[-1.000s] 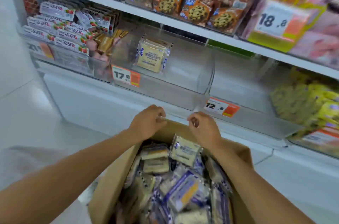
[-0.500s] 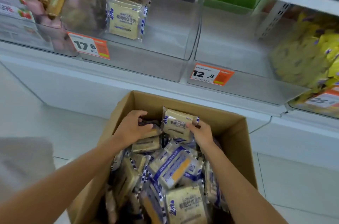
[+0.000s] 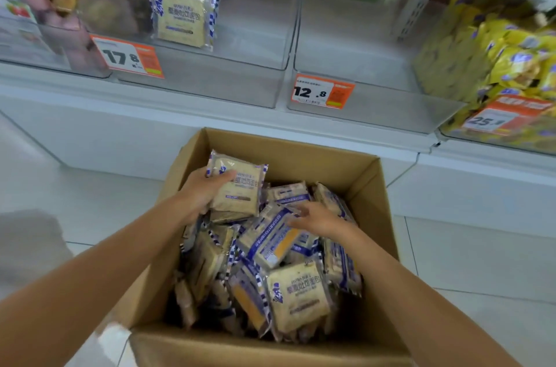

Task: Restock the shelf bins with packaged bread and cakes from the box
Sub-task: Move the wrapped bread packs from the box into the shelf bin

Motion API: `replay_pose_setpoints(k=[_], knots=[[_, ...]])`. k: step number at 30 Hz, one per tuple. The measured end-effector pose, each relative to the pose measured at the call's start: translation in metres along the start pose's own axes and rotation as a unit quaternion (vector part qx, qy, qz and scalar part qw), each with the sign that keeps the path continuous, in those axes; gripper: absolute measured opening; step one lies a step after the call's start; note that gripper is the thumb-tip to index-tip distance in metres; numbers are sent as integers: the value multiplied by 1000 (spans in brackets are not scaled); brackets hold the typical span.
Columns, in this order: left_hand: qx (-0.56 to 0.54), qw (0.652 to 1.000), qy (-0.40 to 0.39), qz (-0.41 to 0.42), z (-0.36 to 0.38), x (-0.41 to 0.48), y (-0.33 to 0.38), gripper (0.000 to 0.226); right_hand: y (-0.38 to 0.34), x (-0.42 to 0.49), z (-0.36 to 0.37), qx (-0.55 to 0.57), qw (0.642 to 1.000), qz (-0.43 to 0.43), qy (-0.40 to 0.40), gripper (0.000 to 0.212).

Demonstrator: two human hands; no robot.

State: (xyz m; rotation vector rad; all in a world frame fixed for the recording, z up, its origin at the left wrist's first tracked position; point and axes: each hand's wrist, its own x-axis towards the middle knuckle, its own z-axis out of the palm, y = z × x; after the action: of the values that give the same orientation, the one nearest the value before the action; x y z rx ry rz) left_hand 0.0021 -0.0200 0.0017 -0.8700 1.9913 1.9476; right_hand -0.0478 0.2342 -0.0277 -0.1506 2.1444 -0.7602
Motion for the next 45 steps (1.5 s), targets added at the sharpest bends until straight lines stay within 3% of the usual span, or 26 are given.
replay_pose_setpoints(k=[1,3,6,10,12,14,16,19,22,26,29,33,37,40,43,45], knots=[[-5,1000,-4,1,-5,-4,-4,25,2,2,8,-12,1000,10,-7,61],[-26,1000,-8,12,-10,-11,-9,24,6,5,21,-40,999,8,21,25],[-19,999,-1,35,-16,-25,-12,24,-3,-2,17,-31,995,-15,98,36],[-31,999,9,23,-17,-38,-6,27,-47,-32,-7,46,953,-103,280,16],[-101,993,-55,-8,-7,-43,9,40,-77,-47,-3,55,946,-176,268,10],[-147,983,-113,-11,4,-45,23,49,-102,-59,12,37,961,-231,150,28],[-169,979,-112,-9,8,-43,30,39,-109,-60,21,42,967,-242,72,44],[-211,973,-88,-36,2,-37,28,30,-110,-56,5,175,948,-236,120,39],[-222,966,-122,-43,-7,-37,31,23,-108,-51,-14,216,946,-156,187,56],[-195,960,-199,-25,-21,-37,47,46,-116,-45,-20,212,965,-137,72,25],[-167,968,-186,11,-28,-35,62,41,-131,-41,-24,192,962,-162,106,24],[-110,981,-148,63,-44,-37,80,51,-152,-45,-34,114,954,-219,170,39],[-74,980,-177,50,-63,-45,92,63,-171,-50,-47,14,942,-285,177,57],[-69,974,-205,64,-63,-53,97,50,-191,-56,-43,-107,920,-321,198,73],[-125,970,-182,98,-65,-57,95,23,-200,-62,-33,-64,912,-281,292,89],[-176,959,-193,113,-70,-59,95,35,-197,-60,-31,28,922,-249,294,68]])
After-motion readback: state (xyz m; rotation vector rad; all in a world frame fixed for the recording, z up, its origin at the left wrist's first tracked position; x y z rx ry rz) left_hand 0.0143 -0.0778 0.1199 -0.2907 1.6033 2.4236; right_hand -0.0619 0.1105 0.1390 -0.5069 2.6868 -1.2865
